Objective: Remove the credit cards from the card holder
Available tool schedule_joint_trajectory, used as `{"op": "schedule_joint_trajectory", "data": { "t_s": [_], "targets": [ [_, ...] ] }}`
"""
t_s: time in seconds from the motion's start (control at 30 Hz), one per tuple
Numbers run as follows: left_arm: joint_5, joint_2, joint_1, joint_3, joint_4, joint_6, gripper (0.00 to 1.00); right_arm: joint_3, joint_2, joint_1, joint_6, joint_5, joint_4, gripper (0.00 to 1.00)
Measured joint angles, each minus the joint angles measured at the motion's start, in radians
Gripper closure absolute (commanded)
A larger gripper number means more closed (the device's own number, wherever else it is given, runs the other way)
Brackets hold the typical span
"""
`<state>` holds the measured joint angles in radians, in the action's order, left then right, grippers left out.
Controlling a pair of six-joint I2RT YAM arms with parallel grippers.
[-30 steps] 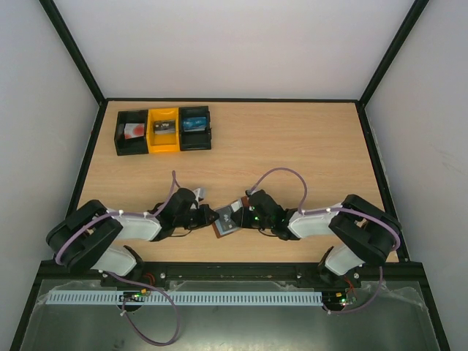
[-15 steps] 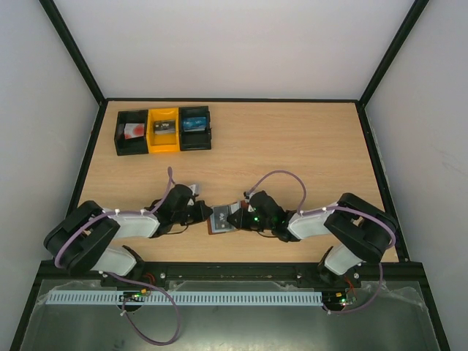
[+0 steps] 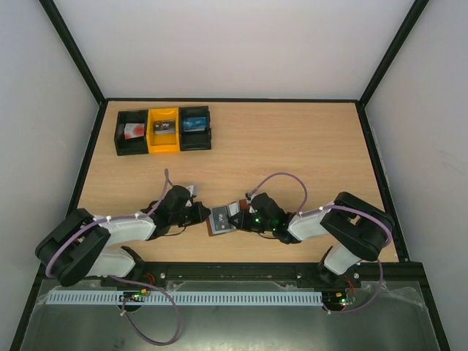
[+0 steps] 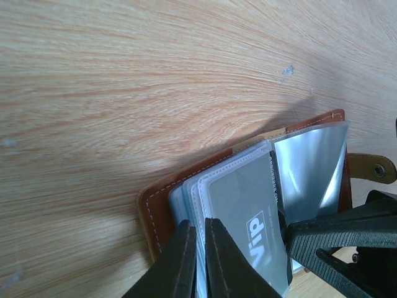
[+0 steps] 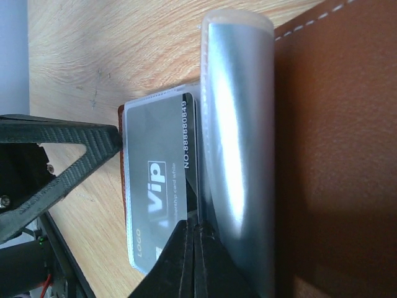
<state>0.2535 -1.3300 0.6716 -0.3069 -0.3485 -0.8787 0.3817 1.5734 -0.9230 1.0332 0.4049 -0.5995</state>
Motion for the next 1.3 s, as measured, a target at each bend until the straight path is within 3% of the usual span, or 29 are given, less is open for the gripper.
{"op": "schedule_joint_trajectory", "data": {
  "t_s": [0.33, 0.73, 1.3],
  "targets": [
    [-0.015, 0.138, 0.002, 0.041, 0.01, -0.02, 0.87, -0.012, 0.0, 0.0, 0.009, 0.002, -0.04, 0.98],
    [0.052, -0.06, 0.008, 0.079, -0.198, -0.047, 0.93, -0.024, 0.017, 0.003, 0.024, 0.004, -0.067, 0.98],
    [-0.027, -0.089, 0.022, 0.031, -0.152, -0.021, 0.96, -0.09, 0.002, 0.055, 0.026, 0.024, -0.127, 0.98]
  ]
}}
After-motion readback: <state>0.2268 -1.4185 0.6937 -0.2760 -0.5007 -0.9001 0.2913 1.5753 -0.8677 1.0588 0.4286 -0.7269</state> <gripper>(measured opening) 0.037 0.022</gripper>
